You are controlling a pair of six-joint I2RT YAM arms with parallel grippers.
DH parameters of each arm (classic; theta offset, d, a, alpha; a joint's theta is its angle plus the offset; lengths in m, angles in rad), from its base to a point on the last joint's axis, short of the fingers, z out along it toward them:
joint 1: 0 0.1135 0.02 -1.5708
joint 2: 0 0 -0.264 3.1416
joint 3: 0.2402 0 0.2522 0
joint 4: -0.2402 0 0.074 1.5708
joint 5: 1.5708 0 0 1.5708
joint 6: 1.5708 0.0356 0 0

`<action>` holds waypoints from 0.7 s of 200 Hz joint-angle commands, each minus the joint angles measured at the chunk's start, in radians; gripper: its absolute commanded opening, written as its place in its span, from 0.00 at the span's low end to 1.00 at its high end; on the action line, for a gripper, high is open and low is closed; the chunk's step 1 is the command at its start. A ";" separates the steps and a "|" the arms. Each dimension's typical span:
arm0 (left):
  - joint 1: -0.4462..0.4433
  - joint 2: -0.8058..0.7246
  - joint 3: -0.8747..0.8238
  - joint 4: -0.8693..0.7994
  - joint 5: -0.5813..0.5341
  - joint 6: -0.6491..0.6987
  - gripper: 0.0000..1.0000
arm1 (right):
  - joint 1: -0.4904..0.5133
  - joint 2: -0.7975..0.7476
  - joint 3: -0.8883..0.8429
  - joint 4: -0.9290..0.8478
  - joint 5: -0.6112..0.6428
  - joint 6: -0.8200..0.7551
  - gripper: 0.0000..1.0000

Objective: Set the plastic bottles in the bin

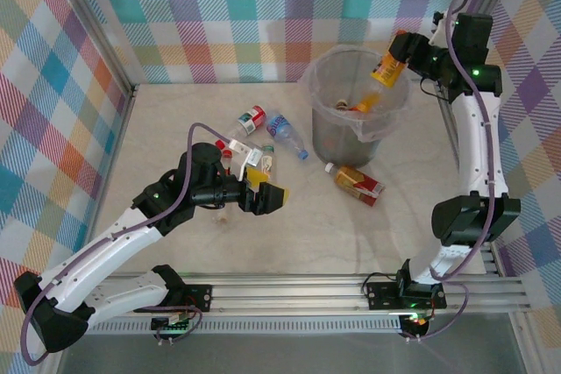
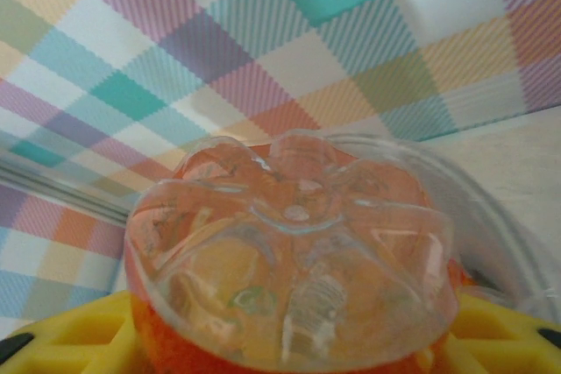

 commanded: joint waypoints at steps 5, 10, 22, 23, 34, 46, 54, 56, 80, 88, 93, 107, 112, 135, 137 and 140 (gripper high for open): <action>-0.006 -0.011 -0.007 0.009 -0.007 0.018 1.00 | 0.027 0.024 0.033 -0.042 0.109 -0.148 0.54; -0.007 -0.010 -0.007 0.008 -0.007 0.017 1.00 | 0.035 0.030 0.039 -0.048 0.125 -0.166 0.54; -0.006 -0.008 -0.007 0.012 -0.007 0.015 1.00 | 0.058 0.043 0.052 -0.055 0.170 -0.204 0.53; -0.007 -0.007 -0.007 0.011 -0.007 0.015 1.00 | 0.060 0.045 0.053 -0.055 0.173 -0.208 0.54; -0.008 -0.004 -0.003 0.013 -0.004 0.015 1.00 | 0.086 0.060 0.073 -0.065 0.219 -0.253 0.54; -0.007 -0.001 0.001 0.012 0.001 0.015 1.00 | 0.111 0.079 0.097 -0.082 0.256 -0.294 0.54; -0.007 0.000 0.003 0.012 0.006 0.016 1.00 | 0.134 0.094 0.111 -0.096 0.288 -0.327 0.54; -0.006 -0.002 0.004 0.013 0.007 0.017 1.00 | 0.142 0.098 0.117 -0.099 0.299 -0.340 0.54; -0.008 -0.013 0.008 0.022 0.024 0.035 1.00 | 0.197 0.138 0.143 -0.134 0.375 -0.432 0.54; -0.008 -0.021 0.007 0.028 0.027 0.042 1.00 | 0.211 0.148 0.147 -0.144 0.387 -0.454 0.54; -0.008 -0.027 0.008 0.031 0.025 0.050 1.00 | 0.219 0.155 0.150 -0.153 0.395 -0.466 0.54; -0.009 -0.042 0.011 0.040 0.010 0.076 1.00 | 0.236 0.174 0.156 -0.174 0.420 -0.507 0.54; -0.008 -0.048 0.013 0.042 0.000 0.084 1.00 | 0.241 0.180 0.158 -0.180 0.431 -0.518 0.54; -0.008 -0.066 0.033 0.039 -0.057 0.127 1.00 | 0.267 0.205 0.153 -0.202 0.491 -0.557 0.54; -0.009 -0.067 0.034 0.039 -0.063 0.130 1.00 | 0.268 0.207 0.152 -0.203 0.495 -0.561 0.54; -0.008 -0.069 0.034 0.041 -0.074 0.133 1.00 | 0.271 0.208 0.150 -0.204 0.503 -0.564 0.54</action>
